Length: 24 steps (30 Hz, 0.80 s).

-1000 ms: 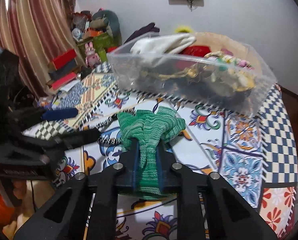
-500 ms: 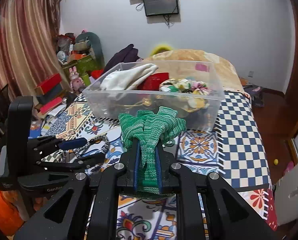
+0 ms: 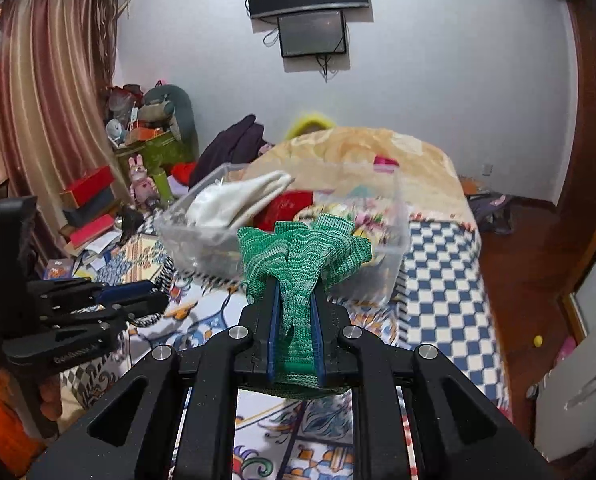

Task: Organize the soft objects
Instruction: 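Drop the cord into the clear box with the left tool while the right tool drops the glove in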

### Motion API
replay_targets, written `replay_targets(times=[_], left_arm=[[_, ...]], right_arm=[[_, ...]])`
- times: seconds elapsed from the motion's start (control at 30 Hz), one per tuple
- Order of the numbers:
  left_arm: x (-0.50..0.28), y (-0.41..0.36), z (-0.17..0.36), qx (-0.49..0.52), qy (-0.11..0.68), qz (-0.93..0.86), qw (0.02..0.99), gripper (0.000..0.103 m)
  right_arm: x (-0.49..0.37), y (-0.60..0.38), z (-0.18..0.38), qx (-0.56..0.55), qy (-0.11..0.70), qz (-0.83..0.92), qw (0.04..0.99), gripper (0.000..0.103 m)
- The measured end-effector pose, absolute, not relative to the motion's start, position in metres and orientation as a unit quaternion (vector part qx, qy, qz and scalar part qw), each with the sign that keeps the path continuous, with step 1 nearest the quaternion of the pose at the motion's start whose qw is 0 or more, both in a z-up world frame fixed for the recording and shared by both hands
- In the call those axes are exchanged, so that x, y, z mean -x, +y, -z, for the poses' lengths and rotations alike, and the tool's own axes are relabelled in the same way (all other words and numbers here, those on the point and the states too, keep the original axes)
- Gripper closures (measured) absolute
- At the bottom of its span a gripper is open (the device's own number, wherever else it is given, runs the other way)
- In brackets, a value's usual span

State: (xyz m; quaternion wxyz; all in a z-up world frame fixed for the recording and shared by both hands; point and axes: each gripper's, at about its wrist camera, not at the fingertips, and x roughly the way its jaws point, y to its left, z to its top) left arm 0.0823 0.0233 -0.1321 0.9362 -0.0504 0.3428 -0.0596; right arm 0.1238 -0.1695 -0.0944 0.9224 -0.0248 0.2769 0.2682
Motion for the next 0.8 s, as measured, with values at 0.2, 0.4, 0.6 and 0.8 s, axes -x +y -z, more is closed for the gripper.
replay_targets(times=[0.2,0.4,0.6,0.8], left_arm=[[-0.099,0.022,0.096,0.053,0.299,0.063,0.951,0.08],[-0.127,0.022,0.084,0.059,0.281,0.066,0.956,0.08],[-0.156,0.018,0.083,0.065,0.28,0.068,0.955,0.08],[-0.176,0.015,0.089,0.065,0.289,0.07,0.952,0.08]], right_arm=[[-0.139,-0.173,0.077,0.018,0.248,-0.253,0.935,0.09],[-0.156,-0.169,0.066,0.01,0.228,-0.242,0.943,0.09],[-0.17,-0.159,0.068,0.007,0.224,-0.238,0.945,0.09],[-0.181,-0.149,0.078,0.019,0.235,-0.231,0.944,0.09]])
